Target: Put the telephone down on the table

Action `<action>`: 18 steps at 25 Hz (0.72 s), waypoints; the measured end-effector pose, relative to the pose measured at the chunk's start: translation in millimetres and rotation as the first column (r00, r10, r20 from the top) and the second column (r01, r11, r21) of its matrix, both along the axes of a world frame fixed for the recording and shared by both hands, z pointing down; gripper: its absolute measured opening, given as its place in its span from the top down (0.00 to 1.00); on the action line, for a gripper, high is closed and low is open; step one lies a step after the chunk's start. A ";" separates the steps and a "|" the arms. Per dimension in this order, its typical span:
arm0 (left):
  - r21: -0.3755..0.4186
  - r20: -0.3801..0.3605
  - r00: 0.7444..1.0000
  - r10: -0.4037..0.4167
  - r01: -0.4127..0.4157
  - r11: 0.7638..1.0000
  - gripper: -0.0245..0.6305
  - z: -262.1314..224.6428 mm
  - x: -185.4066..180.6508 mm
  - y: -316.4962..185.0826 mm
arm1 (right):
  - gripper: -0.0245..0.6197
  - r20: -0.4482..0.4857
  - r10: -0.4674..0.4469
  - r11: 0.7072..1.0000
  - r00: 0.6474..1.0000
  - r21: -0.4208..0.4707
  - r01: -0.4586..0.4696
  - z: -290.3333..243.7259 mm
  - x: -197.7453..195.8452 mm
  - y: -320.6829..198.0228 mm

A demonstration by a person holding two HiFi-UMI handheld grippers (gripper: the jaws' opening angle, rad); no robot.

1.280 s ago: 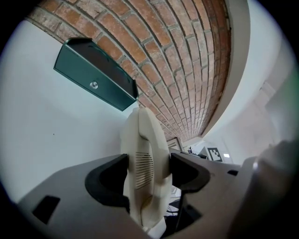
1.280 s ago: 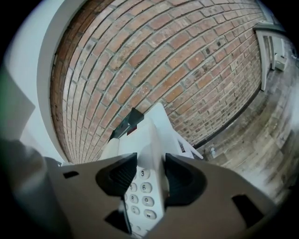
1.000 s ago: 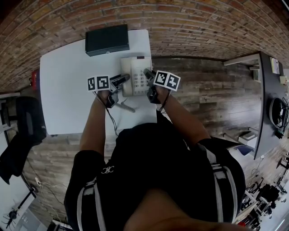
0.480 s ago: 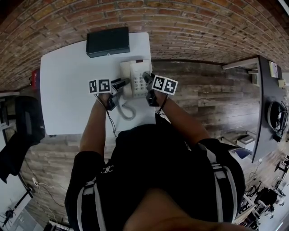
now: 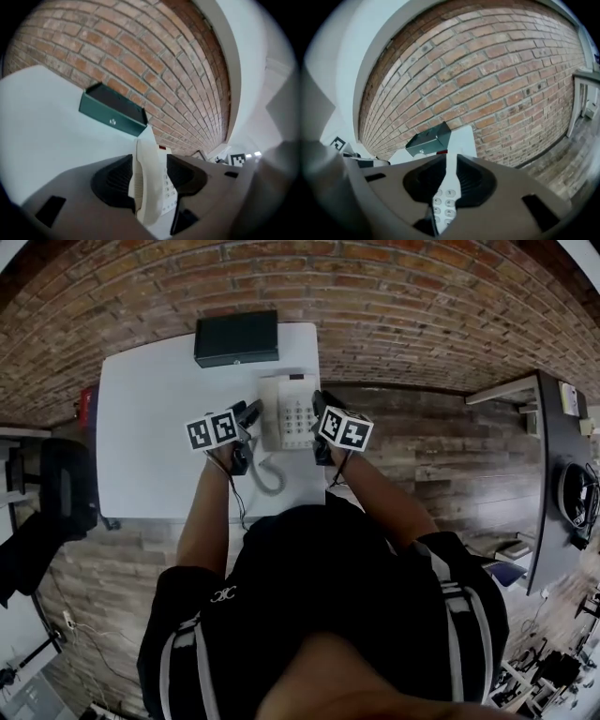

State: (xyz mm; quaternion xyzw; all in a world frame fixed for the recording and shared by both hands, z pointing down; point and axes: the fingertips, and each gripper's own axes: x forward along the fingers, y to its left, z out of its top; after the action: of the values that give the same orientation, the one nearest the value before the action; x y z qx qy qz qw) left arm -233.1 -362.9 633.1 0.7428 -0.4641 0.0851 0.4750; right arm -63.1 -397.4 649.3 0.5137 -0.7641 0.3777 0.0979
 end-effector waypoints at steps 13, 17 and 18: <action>0.583 0.286 0.900 -0.327 0.107 0.805 0.94 -198.6 -24.1 7.2 | 0.96 -0.085 -0.121 0.826 0.989 0.544 0.148 -197.1 -23.2 2.3; 0.711 0.243 0.882 -0.402 0.120 0.693 0.95 -244.4 -17.9 28.7 | 0.96 -0.151 -0.064 0.751 0.986 0.644 0.148 -238.0 -16.5 13.2; 0.727 0.249 0.878 -0.409 0.109 0.677 0.95 -249.9 -15.2 33.8 | 0.96 -0.158 -0.058 0.738 0.986 0.658 0.149 -244.1 -15.1 16.4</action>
State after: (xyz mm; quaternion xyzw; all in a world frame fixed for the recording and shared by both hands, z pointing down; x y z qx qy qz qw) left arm -248.3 -329.1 383.2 0.7575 -0.6492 -0.0180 0.0658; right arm -78.1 -381.0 405.2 0.4945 -0.8680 0.0400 -0.0229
